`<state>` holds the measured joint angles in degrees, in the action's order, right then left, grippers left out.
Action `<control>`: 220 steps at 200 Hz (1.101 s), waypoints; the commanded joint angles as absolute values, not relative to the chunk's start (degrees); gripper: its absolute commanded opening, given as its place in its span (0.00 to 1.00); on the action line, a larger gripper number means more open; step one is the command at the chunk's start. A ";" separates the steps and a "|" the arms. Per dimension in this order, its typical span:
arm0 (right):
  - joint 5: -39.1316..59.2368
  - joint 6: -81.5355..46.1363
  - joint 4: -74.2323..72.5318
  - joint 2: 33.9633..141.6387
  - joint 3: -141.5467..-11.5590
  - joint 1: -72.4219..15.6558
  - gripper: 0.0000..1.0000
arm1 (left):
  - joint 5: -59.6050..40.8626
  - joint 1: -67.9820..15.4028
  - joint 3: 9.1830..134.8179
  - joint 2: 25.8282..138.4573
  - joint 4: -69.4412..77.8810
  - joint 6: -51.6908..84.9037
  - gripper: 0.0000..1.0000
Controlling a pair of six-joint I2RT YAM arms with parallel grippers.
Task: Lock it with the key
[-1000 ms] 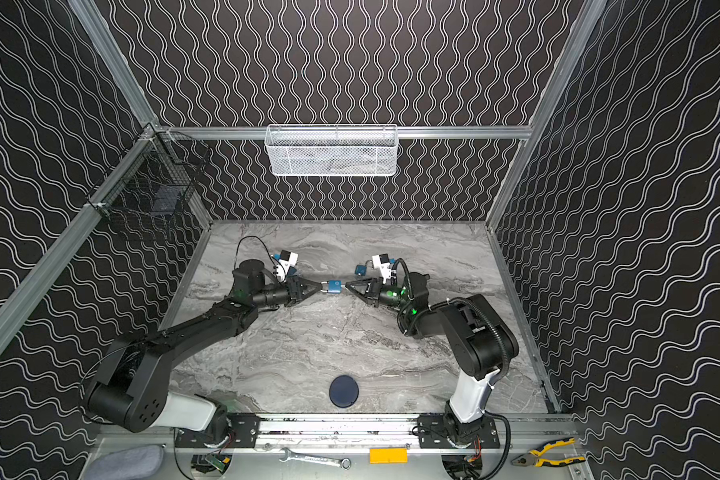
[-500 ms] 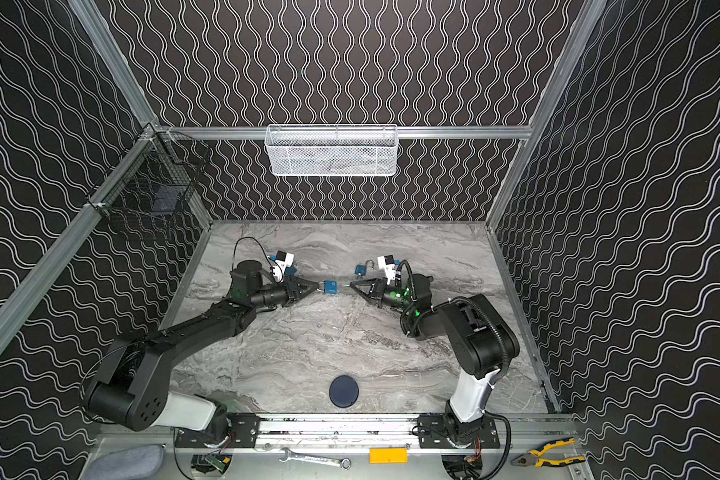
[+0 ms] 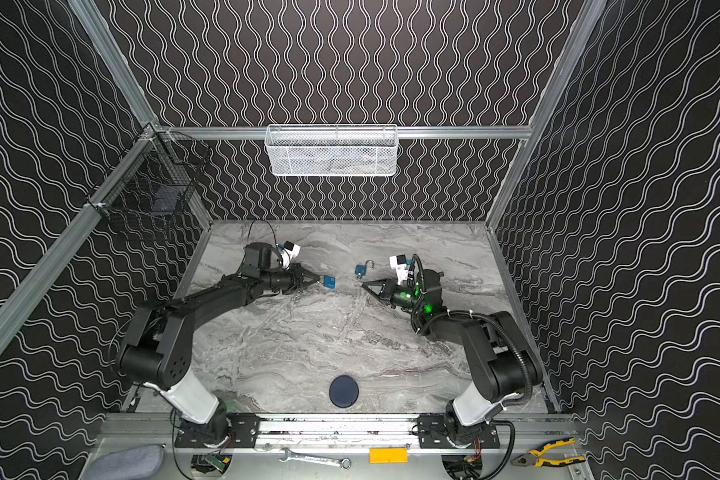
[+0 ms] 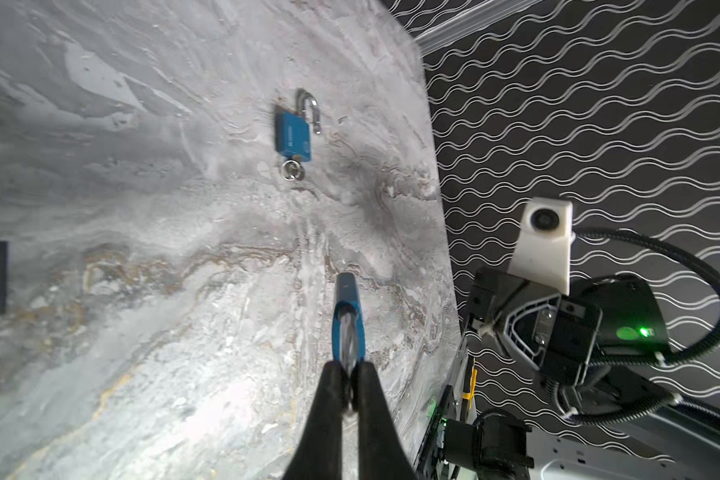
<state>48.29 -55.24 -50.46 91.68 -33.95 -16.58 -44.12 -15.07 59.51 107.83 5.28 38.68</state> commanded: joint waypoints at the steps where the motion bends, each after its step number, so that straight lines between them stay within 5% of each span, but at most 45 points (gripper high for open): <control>1: 47.03 -47.94 -40.93 90.73 -33.94 -16.18 0.00 | -45.87 -14.33 64.32 111.48 2.05 33.63 0.00; 220: 45.33 -36.69 -23.02 91.91 -38.72 -12.74 0.00 | -48.08 -8.44 116.80 147.72 -40.14 5.93 0.00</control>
<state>45.28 -38.39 -24.91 91.33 -37.41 -12.73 -46.98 -8.60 113.32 145.67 -35.57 9.39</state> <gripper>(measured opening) 0.063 0.083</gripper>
